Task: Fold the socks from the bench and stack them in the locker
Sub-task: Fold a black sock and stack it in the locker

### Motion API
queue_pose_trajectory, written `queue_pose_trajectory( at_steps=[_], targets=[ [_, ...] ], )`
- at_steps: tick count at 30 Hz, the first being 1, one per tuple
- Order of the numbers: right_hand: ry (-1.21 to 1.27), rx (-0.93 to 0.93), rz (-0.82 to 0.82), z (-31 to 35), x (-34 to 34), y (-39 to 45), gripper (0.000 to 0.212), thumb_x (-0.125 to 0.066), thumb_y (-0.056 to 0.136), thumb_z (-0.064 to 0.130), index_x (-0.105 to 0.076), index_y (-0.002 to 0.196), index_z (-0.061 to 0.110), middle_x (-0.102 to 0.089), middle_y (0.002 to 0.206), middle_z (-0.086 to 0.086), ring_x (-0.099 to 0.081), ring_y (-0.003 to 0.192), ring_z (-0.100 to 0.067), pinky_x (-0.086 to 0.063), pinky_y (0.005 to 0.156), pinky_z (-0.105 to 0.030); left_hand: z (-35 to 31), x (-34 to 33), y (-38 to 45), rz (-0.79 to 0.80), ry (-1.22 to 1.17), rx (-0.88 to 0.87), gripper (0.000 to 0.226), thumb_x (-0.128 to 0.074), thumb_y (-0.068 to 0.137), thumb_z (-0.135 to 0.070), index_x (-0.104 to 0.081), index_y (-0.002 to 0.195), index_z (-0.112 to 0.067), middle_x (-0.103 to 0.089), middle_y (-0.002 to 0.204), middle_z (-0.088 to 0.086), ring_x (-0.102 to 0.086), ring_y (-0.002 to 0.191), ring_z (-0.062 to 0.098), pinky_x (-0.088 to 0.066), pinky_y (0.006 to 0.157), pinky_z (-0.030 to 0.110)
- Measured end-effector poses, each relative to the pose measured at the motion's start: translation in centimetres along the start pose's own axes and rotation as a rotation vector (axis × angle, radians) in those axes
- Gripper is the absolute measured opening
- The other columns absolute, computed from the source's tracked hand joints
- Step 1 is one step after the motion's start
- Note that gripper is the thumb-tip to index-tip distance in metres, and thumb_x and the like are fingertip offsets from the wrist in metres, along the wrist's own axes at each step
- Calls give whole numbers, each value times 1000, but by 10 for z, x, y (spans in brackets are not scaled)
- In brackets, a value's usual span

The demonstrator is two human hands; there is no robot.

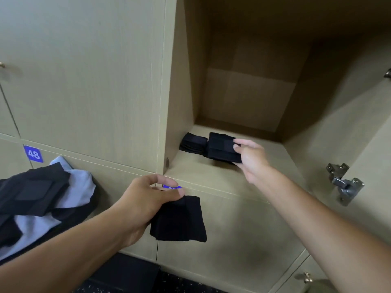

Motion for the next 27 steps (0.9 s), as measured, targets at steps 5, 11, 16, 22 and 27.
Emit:
queue_pose_trajectory(
  at_steps=[5,11,16,22,27],
  targets=[
    [57,-34,-63,-5,3,26,33,-57,95,-9,-67,122,7,-67,115,-13,-66,86,-19,-54,82,-30,9,5,2,-14,68,-33,19,-82,83,-9,-73,100,-6,-75,80,9,-71,68,23,-54,63,29],
    [-38,-38,-142,-15,-4,54,38,-61,88,-12,-71,119,10,-69,119,-11,-66,105,-26,-56,94,-34,13,16,8,-9,100,-37,15,-83,82,-10,-75,95,-9,-77,89,15,-73,74,26,-55,71,35],
    [-85,-42,-130,-22,-10,70,34,-64,87,-12,-73,99,19,-69,120,-11,-67,110,-29,-55,100,-40,21,25,15,-9,116,-16,17,-84,80,-10,-75,95,-9,-77,90,14,-73,77,27,-54,82,40],
    [-188,-52,-138,-30,-13,81,32,-71,84,-7,-70,85,25,-72,114,-10,-69,105,-30,-56,98,-45,26,37,20,-12,108,7,10,-85,78,-10,-78,84,-14,-77,91,15,-74,75,25,-55,76,37],
    [-402,66,-194,-26,-11,77,25,-79,84,5,-72,105,15,-71,106,-5,-69,96,-24,-57,88,-33,26,39,19,-11,76,24,16,-83,79,-8,-76,94,-8,-77,92,16,-75,77,27,-56,75,36]
  ],
)
Point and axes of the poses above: each hand's wrist, its own y-axis towards the middle knuckle, its own x-axis out of the back of the hand, z = x × y, the point moved 3 cm from there along y, towards the middle knuckle
